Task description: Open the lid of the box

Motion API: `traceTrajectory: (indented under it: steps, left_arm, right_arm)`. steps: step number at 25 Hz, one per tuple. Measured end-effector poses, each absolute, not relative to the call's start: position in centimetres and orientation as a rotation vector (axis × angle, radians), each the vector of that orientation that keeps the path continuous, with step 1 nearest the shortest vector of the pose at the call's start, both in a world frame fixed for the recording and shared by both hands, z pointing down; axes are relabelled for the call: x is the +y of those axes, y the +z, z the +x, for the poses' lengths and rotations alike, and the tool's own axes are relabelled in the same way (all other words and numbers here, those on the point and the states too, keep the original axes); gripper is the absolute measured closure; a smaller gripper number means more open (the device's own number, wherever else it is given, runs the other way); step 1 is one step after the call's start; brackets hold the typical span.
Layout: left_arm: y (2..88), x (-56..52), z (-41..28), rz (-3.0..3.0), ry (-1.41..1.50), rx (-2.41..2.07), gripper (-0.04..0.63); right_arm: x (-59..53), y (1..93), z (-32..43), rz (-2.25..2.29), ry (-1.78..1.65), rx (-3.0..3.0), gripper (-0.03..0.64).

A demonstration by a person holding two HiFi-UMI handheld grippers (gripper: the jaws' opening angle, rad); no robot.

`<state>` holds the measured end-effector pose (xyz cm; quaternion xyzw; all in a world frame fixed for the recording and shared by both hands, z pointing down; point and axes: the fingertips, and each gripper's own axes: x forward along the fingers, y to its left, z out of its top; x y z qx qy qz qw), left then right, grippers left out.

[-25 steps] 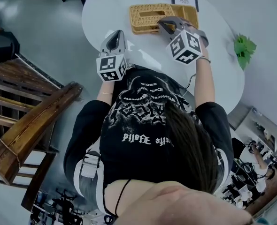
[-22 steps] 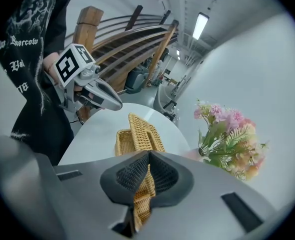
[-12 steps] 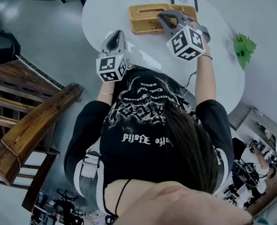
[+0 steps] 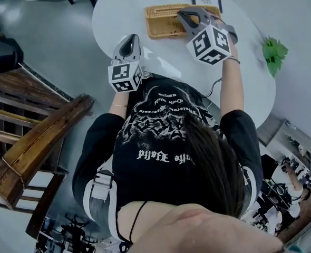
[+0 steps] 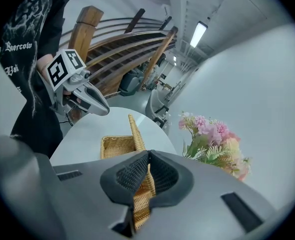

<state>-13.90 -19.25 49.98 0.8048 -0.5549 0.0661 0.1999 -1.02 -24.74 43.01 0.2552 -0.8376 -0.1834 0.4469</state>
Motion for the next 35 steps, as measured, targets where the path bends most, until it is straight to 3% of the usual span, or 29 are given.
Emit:
traceTrajectory:
  steps: [35]
  left_arm:
    - [50.1,-19.7,-15.1,2.217,0.183,-1.591,0.567]
  right_arm:
    - [-31.4,40.6,-1.8,0.681,-0.578,-2.017,0.581]
